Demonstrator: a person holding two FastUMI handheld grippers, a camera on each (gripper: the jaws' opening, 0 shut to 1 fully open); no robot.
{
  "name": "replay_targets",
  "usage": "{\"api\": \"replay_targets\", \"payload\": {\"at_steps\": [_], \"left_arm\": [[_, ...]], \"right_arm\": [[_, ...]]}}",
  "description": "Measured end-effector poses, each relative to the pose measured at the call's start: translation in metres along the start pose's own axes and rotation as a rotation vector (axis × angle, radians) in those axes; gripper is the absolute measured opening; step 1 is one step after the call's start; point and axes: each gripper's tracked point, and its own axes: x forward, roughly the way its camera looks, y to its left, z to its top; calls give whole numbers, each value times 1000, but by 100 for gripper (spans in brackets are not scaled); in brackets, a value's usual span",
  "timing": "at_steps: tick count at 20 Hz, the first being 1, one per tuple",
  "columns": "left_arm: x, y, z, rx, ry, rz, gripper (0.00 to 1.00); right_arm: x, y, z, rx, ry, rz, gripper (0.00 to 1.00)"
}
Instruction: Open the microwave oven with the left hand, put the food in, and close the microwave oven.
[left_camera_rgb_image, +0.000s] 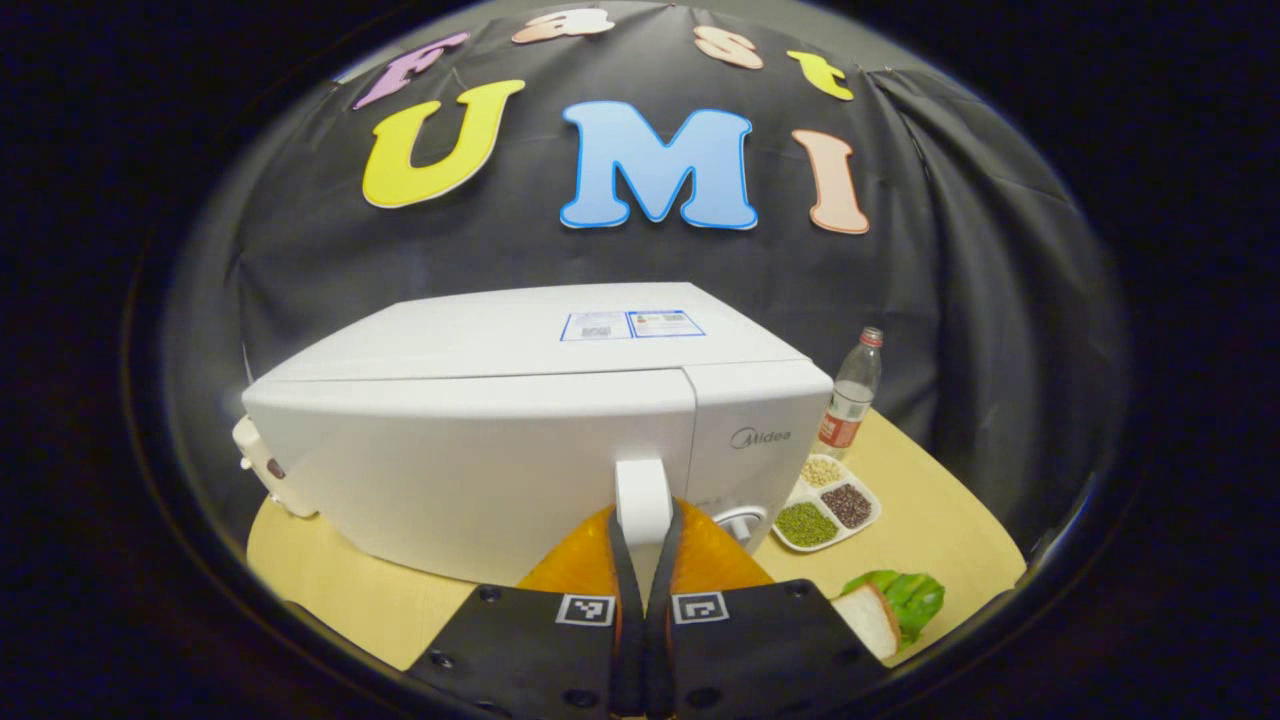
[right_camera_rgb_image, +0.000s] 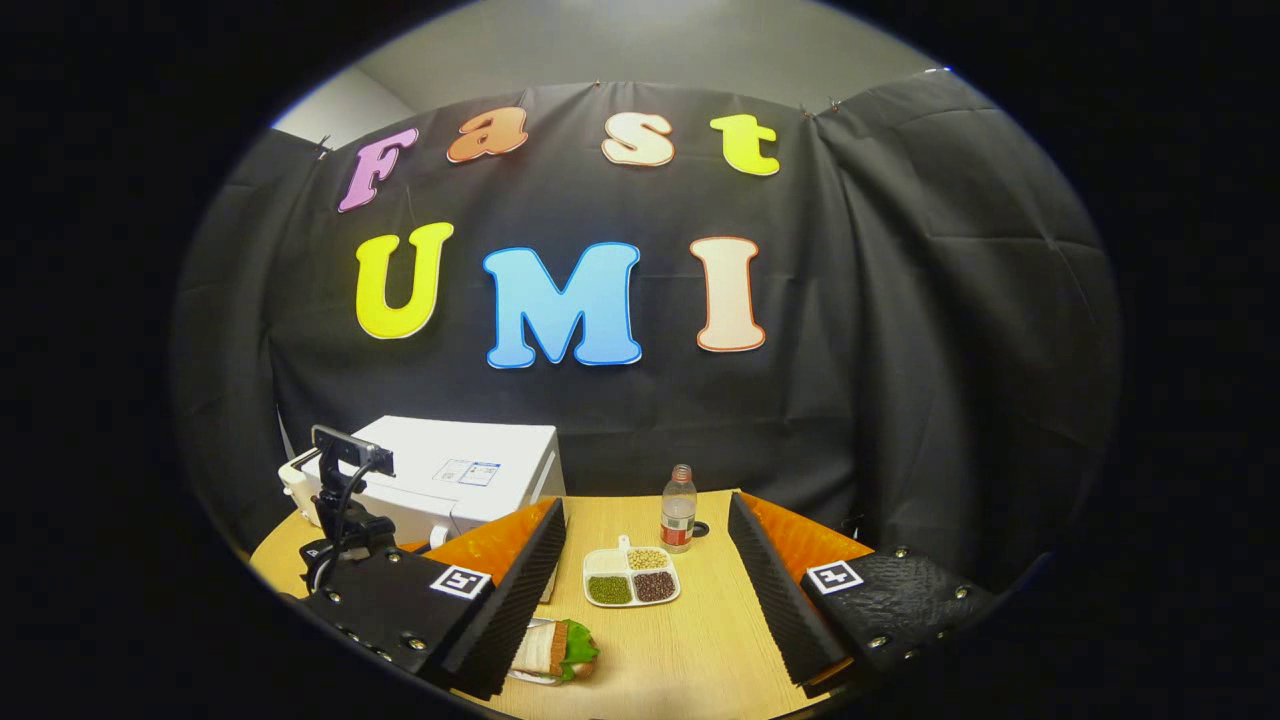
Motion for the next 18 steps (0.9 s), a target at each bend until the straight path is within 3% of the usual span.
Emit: {"api": "replay_targets", "payload": {"at_steps": [11,18], "left_arm": [[-115,21,-52,55,41,-83,6],[-199,76,-93,72,77,-74,6]], "right_arm": [[-12,45,2,24,-19,71,99],[-26,95,9,16,-55,131,99]]}}
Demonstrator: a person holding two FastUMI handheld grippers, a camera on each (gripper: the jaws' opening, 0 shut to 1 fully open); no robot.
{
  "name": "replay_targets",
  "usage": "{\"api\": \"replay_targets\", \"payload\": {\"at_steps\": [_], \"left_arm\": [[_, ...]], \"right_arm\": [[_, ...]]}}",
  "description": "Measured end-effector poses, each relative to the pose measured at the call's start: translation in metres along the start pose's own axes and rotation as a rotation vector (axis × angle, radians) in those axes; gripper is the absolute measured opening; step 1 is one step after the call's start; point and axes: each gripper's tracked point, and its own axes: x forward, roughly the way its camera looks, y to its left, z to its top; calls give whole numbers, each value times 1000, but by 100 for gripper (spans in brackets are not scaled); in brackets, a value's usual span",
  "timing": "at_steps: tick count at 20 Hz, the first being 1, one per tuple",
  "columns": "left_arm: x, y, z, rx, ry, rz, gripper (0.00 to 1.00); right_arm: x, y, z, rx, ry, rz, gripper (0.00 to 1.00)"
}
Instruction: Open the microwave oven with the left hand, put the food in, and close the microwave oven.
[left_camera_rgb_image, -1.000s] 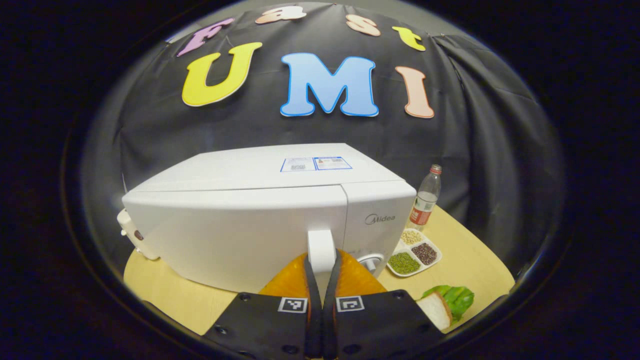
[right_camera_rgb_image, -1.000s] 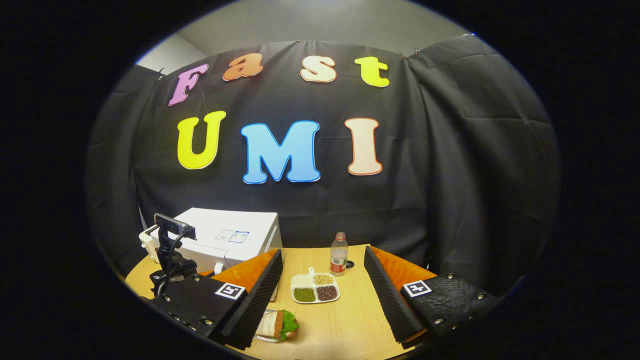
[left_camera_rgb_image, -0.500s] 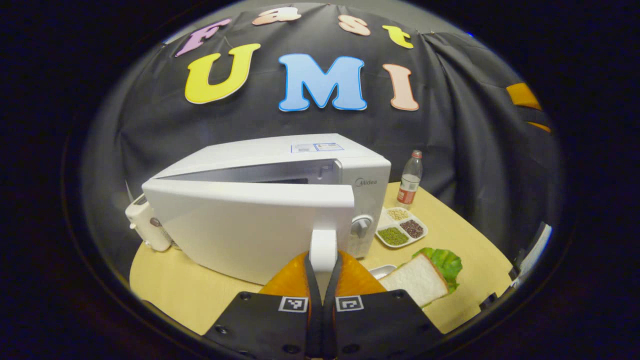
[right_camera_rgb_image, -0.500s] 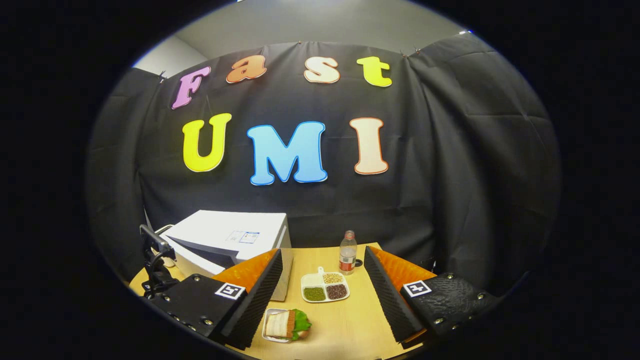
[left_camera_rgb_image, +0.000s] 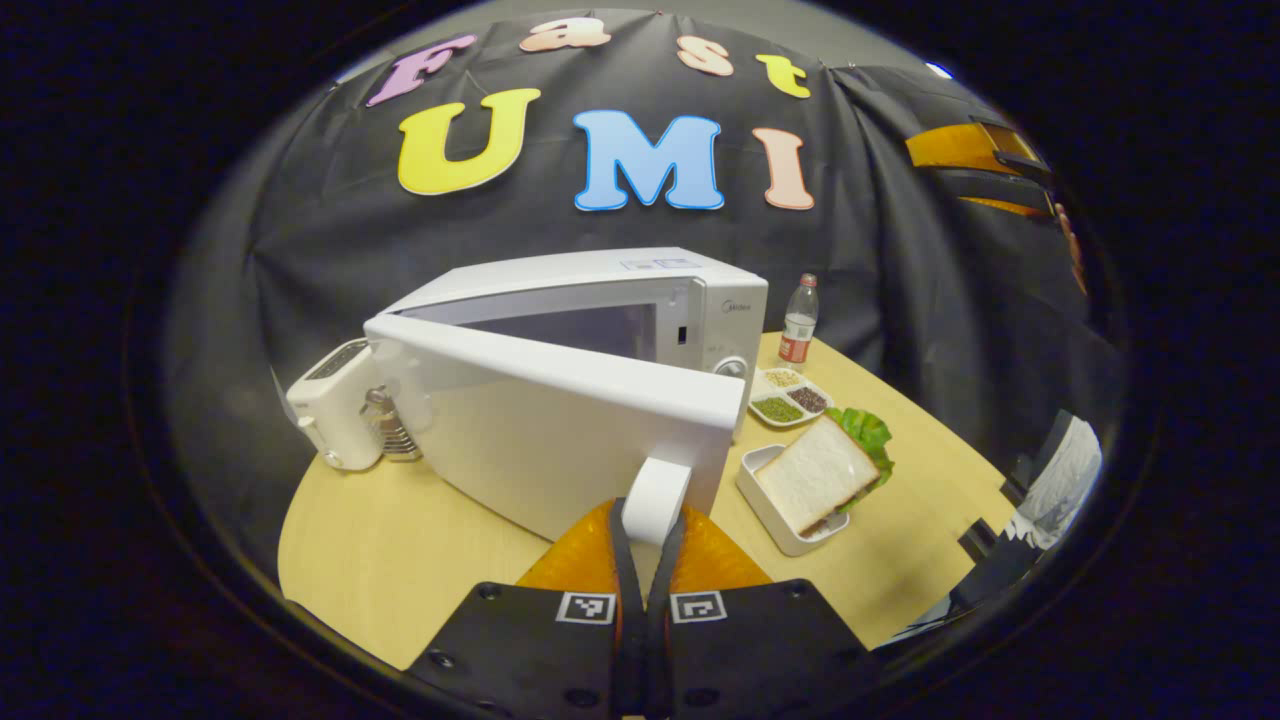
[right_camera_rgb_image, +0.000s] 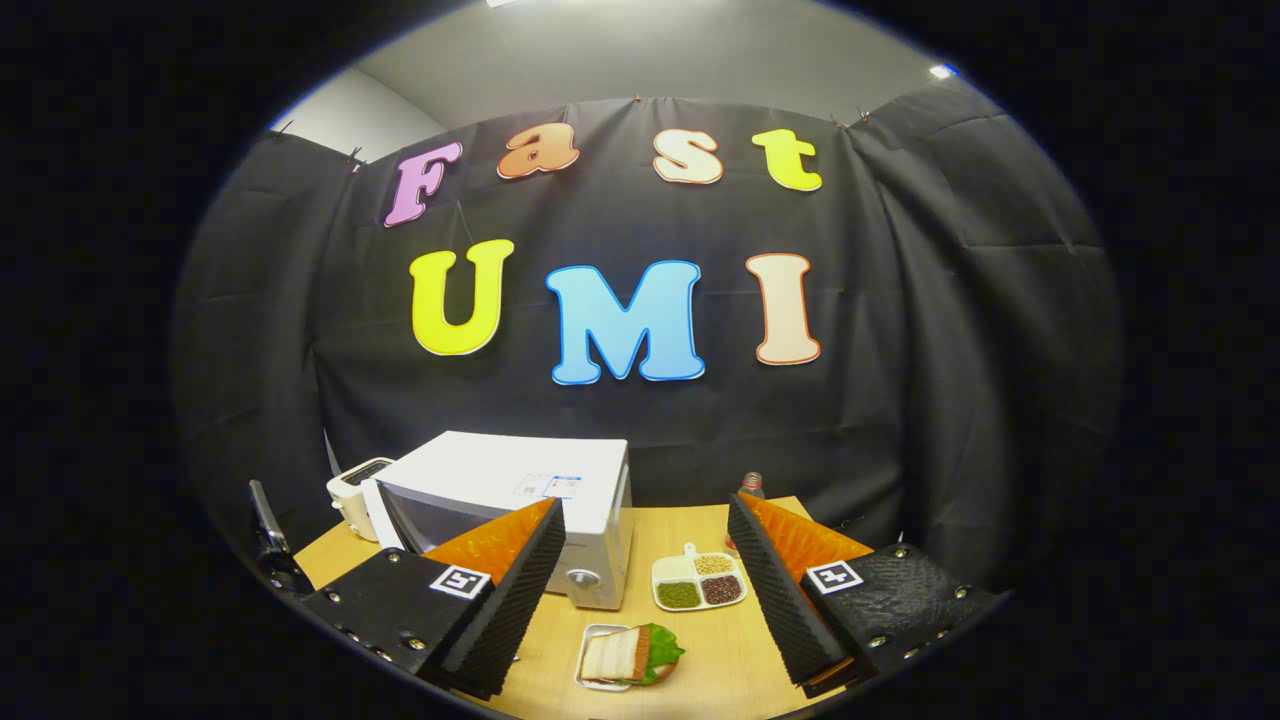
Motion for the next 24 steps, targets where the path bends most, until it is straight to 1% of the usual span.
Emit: {"api": "replay_targets", "payload": {"at_steps": [1,3,6,8,9,10,12,13,16,19,22,24], "left_arm": [[-12,10,-6,8,2,13,7],[-30,26,-17,15,5,32,6],[-50,51,-33,24,7,46,7],[-62,68,-40,36,10,54,6],[-67,76,-44,36,6,51,7],[-74,85,-47,30,2,42,6],[-85,105,-55,25,2,30,7],[-90,115,-58,37,2,35,6],[-106,152,-67,41,-1,52,7],[-114,186,-76,42,3,85,7],[-121,216,-81,26,-1,100,6],[-125,229,-83,-5,-11,94,6]], "right_arm": [[-1,9,0,1,-3,12,99],[0,28,-1,-2,-6,33,99],[-2,57,-4,-14,-7,69,99],[-3,75,-6,-18,-6,92,99],[-3,83,-7,-19,-7,101,99],[-4,90,-7,-19,-7,109,99],[-5,104,-7,-21,-9,125,99],[-5,108,-6,-29,-9,130,99],[-5,116,-6,-48,-8,132,99],[-5,124,-9,-51,8,134,99],[-7,134,-11,-62,20,140,99],[-9,143,-12,-80,24,147,99]]}}
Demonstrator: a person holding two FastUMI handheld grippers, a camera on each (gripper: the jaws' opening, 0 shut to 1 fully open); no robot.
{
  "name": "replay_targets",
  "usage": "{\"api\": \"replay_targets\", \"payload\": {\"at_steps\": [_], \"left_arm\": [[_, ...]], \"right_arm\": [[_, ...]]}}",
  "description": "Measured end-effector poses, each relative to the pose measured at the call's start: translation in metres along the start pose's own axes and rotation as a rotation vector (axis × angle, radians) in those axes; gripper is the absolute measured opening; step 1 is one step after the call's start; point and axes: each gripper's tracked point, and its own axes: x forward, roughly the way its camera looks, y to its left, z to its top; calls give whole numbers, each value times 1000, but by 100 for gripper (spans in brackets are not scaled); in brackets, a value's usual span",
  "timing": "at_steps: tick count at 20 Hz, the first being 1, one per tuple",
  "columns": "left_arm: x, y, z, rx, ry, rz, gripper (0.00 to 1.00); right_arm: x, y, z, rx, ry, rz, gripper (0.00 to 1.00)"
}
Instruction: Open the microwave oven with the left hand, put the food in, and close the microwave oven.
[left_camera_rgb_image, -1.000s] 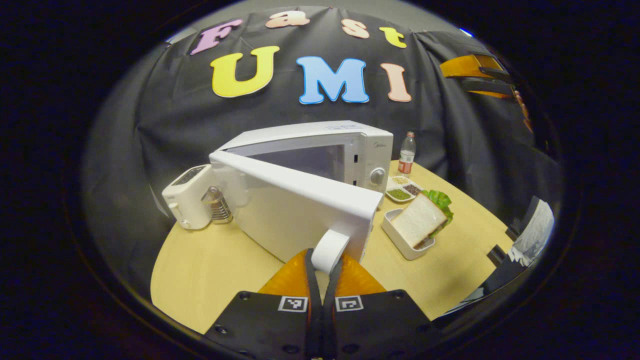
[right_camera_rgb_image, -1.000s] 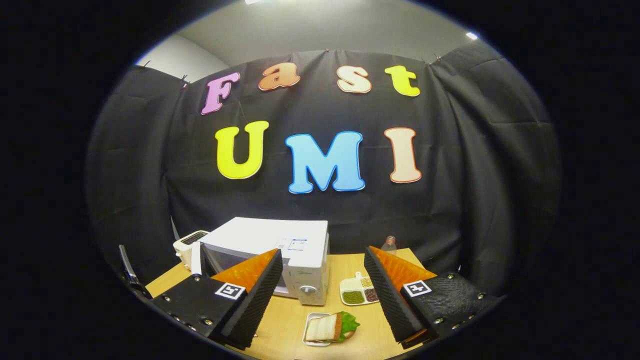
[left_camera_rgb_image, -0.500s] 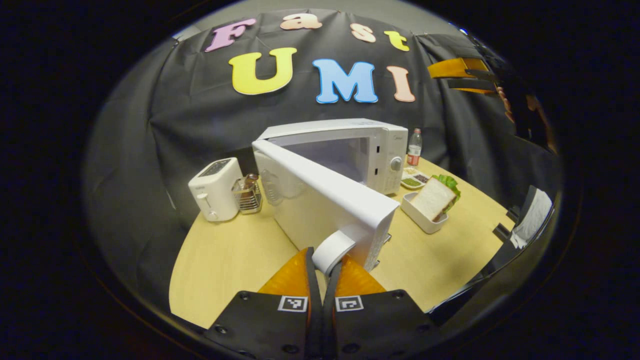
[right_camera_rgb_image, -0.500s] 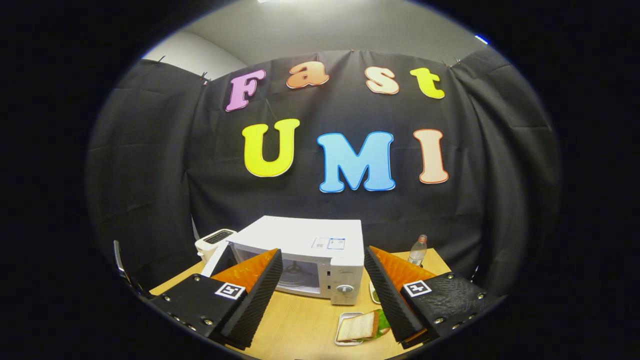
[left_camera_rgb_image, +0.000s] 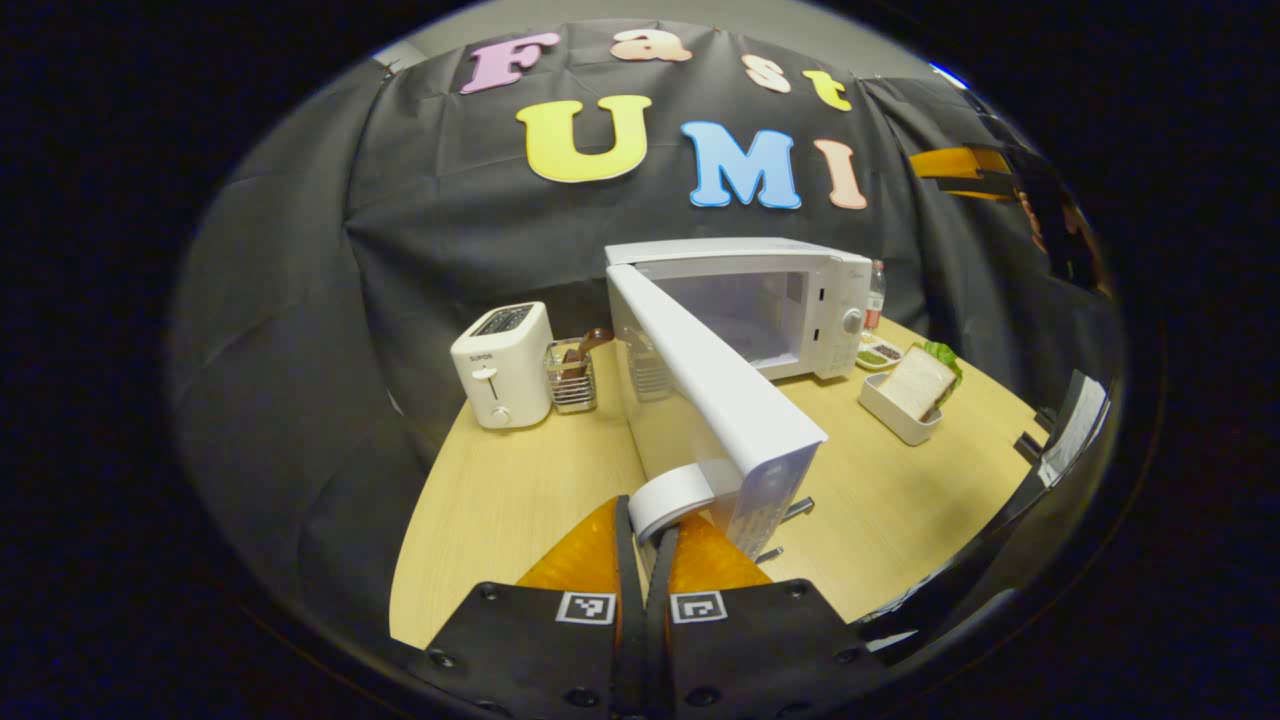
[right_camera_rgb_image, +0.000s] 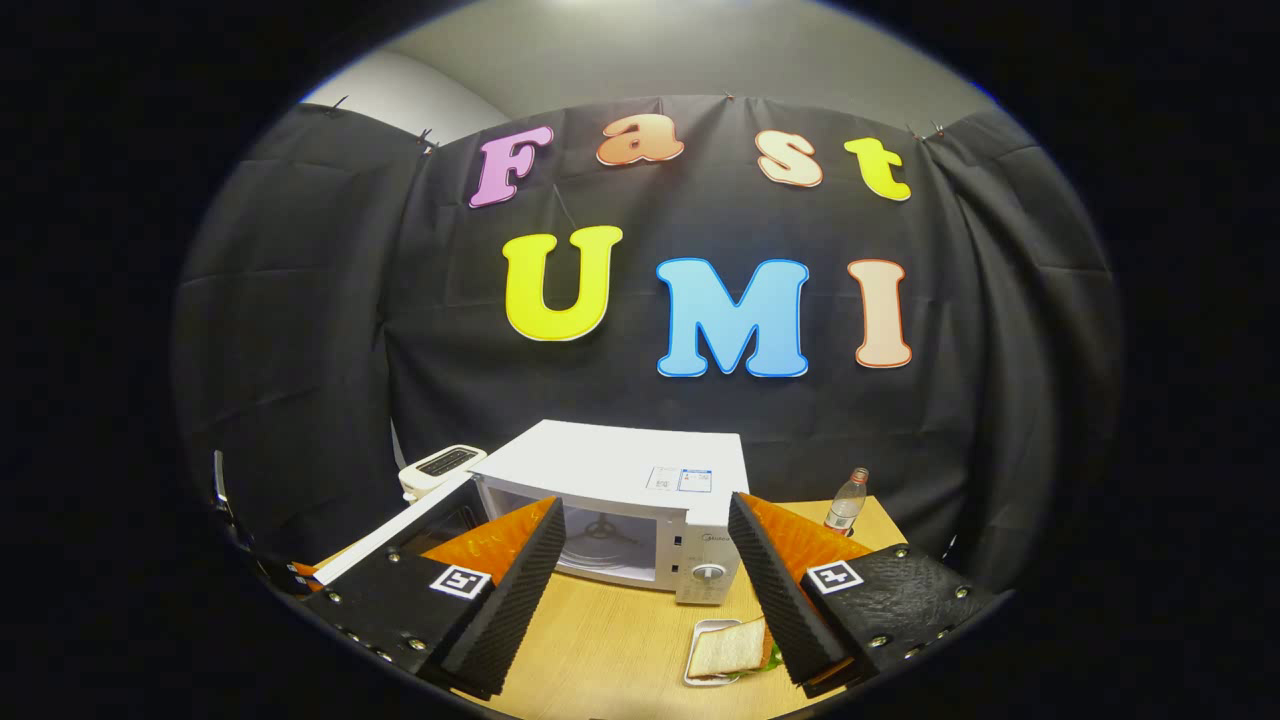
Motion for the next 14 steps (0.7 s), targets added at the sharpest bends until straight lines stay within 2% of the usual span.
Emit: {"api": "replay_targets", "payload": {"at_steps": [7,10,11,14], "left_arm": [[1,10,-6,-40,-22,-9,7],[-11,8,-11,-68,-12,-22,14],[-18,11,-11,-76,-16,-13,19],[-51,28,8,-111,-54,86,17]], "right_arm": [[0,11,-8,-7,39,32,99],[-1,3,-9,6,43,26,99],[0,-1,-11,10,48,25,99],[2,-22,-22,26,71,16,99]]}}
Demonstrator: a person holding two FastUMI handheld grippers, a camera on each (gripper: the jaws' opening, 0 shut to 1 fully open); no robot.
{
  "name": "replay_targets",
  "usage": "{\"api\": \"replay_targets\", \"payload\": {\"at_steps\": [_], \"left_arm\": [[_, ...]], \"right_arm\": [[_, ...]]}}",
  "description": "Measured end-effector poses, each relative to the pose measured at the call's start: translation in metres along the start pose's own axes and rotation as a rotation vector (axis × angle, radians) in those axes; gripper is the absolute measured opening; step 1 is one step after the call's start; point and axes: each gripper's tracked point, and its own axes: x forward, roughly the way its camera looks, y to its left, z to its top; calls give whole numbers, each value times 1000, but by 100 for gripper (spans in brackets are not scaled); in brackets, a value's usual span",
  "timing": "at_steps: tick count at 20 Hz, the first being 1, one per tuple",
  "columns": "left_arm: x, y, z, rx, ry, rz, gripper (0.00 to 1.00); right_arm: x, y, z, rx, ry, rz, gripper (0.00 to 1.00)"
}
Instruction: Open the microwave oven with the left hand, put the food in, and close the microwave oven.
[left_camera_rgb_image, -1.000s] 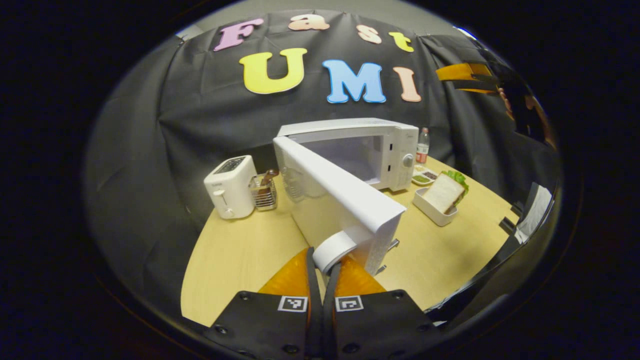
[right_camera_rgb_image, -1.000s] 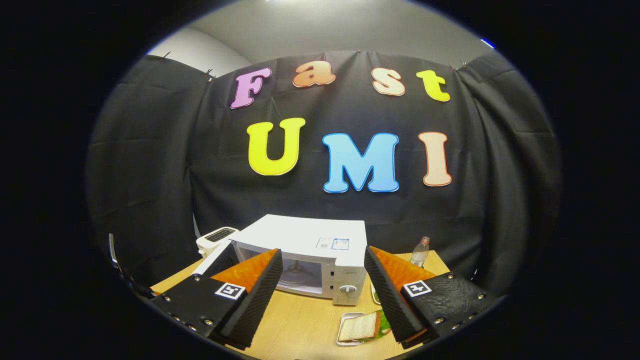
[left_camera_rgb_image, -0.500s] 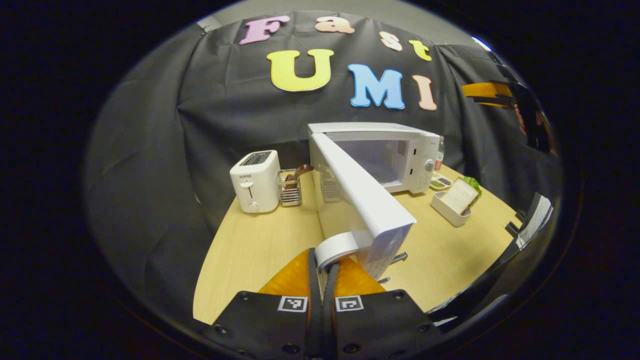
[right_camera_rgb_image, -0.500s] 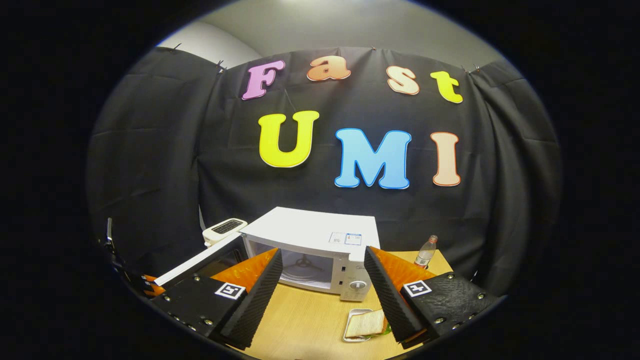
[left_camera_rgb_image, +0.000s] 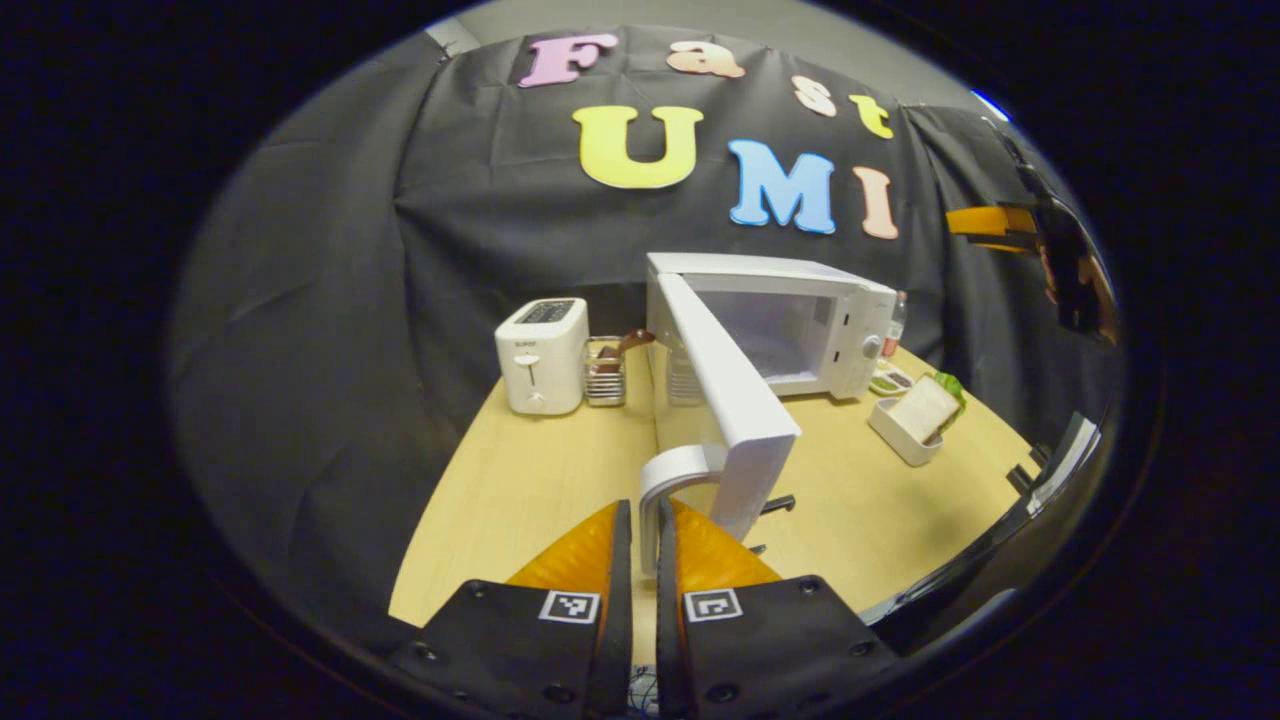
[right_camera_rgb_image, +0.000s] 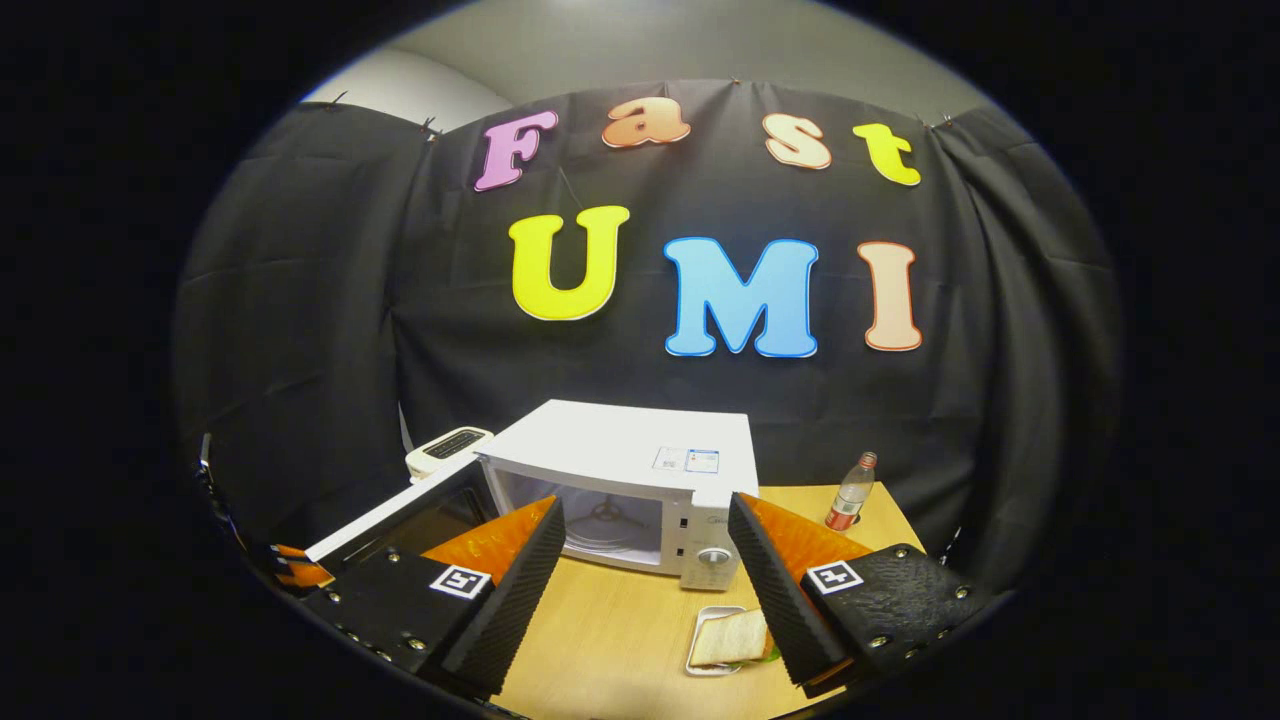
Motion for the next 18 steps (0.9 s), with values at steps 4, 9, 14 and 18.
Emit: {"api": "replay_targets", "payload": {"at_steps": [4,9,14,18], "left_arm": [[-47,-3,99,-48,-203,132,5],[-53,-57,212,-16,-429,220,64],[-17,-157,280,-18,-514,111,100],[12,-214,317,-42,-541,36,100]], "right_arm": [[8,-30,-14,76,16,38,94],[16,-79,-55,159,152,26,99],[19,-119,-118,256,335,-6,99],[13,-137,-167,325,481,-5,99]]}}
